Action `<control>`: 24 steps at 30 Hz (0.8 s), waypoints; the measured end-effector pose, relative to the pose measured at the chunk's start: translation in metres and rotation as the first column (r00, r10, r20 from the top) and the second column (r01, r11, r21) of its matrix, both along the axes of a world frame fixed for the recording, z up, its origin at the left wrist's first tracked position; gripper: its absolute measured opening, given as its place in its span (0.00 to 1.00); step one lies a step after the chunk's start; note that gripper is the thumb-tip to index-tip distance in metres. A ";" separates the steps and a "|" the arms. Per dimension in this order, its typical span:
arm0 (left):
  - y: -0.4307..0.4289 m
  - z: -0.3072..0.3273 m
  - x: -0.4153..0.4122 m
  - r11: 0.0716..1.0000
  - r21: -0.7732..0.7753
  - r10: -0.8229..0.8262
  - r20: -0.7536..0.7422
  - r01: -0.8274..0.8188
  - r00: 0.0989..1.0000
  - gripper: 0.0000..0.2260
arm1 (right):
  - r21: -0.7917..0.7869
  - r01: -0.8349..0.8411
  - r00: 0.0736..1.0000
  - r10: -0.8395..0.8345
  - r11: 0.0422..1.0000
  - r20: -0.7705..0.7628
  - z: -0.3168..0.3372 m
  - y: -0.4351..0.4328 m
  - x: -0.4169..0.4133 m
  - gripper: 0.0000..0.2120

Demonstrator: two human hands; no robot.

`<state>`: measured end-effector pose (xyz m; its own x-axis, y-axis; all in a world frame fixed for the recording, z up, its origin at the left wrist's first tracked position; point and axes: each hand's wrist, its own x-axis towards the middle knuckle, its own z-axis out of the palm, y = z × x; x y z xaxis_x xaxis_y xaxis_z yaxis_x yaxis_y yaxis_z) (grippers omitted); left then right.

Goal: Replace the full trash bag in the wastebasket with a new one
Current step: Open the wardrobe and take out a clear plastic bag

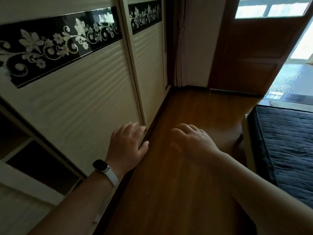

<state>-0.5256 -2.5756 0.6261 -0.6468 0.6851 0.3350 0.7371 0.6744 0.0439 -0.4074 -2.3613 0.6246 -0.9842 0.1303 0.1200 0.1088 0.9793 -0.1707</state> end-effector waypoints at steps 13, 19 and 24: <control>0.139 -0.015 -0.103 0.996 0.010 -0.085 0.044 0.085 0.995 0.23 | -0.002 0.129 0.991 -0.129 0.992 0.029 -0.008 0.129 -0.068 0.28; 0.229 -0.025 -0.188 0.988 0.116 -0.105 0.055 0.098 0.993 0.22 | 0.010 0.194 0.980 -0.194 0.981 0.047 -0.009 0.206 -0.139 0.25; 0.302 -0.027 -0.261 0.984 0.122 -0.141 0.057 0.133 0.988 0.22 | 0.065 0.186 0.980 -0.190 0.980 0.062 0.010 0.263 -0.208 0.25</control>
